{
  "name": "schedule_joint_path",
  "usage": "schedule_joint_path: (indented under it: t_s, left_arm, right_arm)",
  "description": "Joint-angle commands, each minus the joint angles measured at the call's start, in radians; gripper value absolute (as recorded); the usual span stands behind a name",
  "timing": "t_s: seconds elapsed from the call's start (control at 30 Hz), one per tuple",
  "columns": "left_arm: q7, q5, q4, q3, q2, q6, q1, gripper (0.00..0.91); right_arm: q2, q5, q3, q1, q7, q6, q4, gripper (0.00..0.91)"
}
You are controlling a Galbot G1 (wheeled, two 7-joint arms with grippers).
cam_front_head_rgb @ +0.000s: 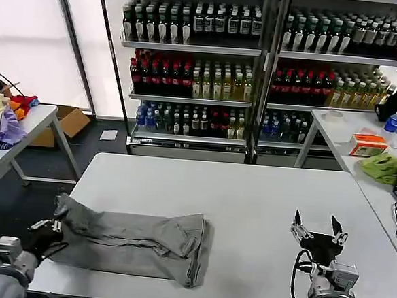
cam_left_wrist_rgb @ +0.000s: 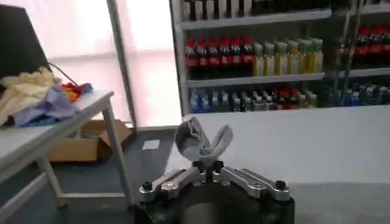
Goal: Fold and organize the clothes.
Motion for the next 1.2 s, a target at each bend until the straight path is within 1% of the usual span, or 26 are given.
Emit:
schedule_joint_path:
  t_s: [0.03, 0.5, 0.77, 1.03, 1.2]
  left_arm:
    - [-0.021, 0.062, -0.026, 0.227, -0.119, 0.02, -0.025, 0.0]
    - [-0.106, 0.049, -0.153, 0.4, -0.182, 0.067, -0.028, 0.0]
    - [-0.152, 0.032, -0.149, 0.486, -0.192, 0.1, -0.083, 0.0]
    - [-0.168, 0.038, -0.144, 0.578, -0.208, 0.129, -0.097, 0.0]
    - [-0.176, 0.043, -0.144, 0.614, -0.223, 0.131, -0.106, 0.0]
  right_arm:
    - [0.006, -0.009, 0.018, -0.038, 0.0, 0.005, 0.01, 0.907]
    - [0.027, -0.049, 0.014, -0.082, -0.001, 0.017, 0.025, 0.907]
    - [0.039, -0.059, 0.019, -0.102, 0.0, 0.021, 0.027, 0.907]
    - [0.042, -0.06, 0.042, -0.114, 0.001, 0.019, 0.031, 0.907]
    - [0.044, -0.06, 0.049, -0.122, 0.001, 0.023, 0.027, 0.907]
